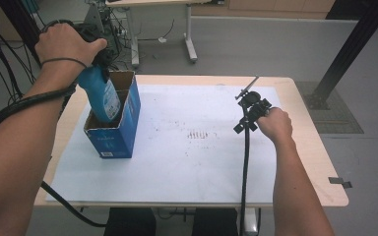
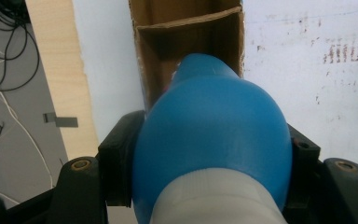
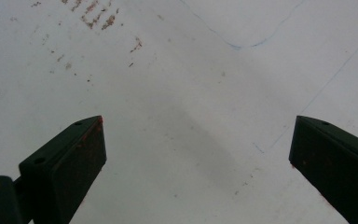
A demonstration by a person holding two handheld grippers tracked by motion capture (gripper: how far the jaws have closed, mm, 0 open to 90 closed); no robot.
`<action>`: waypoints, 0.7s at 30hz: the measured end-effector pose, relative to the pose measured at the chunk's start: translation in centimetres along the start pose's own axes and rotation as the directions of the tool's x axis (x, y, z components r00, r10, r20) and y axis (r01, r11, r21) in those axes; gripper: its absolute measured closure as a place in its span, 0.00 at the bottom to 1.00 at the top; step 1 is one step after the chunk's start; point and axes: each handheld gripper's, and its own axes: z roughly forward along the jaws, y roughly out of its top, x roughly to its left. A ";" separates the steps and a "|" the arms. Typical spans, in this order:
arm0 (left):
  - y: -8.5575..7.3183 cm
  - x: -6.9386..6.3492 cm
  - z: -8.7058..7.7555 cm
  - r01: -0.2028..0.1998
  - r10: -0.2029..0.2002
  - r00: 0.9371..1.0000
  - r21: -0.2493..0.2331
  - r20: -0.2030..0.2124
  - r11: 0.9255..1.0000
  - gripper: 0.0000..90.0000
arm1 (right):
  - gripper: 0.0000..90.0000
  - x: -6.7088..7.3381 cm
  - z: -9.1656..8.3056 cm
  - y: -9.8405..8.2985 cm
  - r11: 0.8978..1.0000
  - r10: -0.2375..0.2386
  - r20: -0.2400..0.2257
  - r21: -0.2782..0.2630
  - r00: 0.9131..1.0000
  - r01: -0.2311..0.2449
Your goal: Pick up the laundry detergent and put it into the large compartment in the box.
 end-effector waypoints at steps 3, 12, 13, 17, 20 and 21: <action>0.2 0.1 0.8 0.002 -0.002 1.000 0.007 0.003 1.000 0.41 | 0.04 0.0 0.0 0.0 1.000 -0.001 -0.001 0.000 1.000 0.001; 0.6 0.3 2.8 0.001 -0.001 1.000 0.025 0.004 1.000 0.41 | 0.04 -0.1 0.1 0.0 1.000 0.000 -0.003 0.003 1.000 0.000; 0.6 0.3 3.0 -0.001 0.001 1.000 0.027 0.005 1.000 0.41 | 0.04 -0.1 0.1 0.0 1.000 0.000 -0.003 0.003 1.000 0.000; 0.9 0.2 3.9 -0.007 0.007 1.000 0.038 0.007 0.999 0.41 | 0.04 0.0 0.1 0.1 1.000 -0.002 0.000 0.006 1.000 0.002; 1.0 0.1 4.5 -0.011 0.010 1.000 0.043 0.004 0.999 0.41 | 0.04 0.0 0.1 0.3 1.000 -0.009 0.004 0.009 1.000 0.009; 1.0 -0.1 4.6 -0.012 0.012 1.000 0.043 -0.001 0.999 0.41 | 0.04 0.0 0.1 0.3 1.000 -0.009 0.004 0.011 1.000 0.009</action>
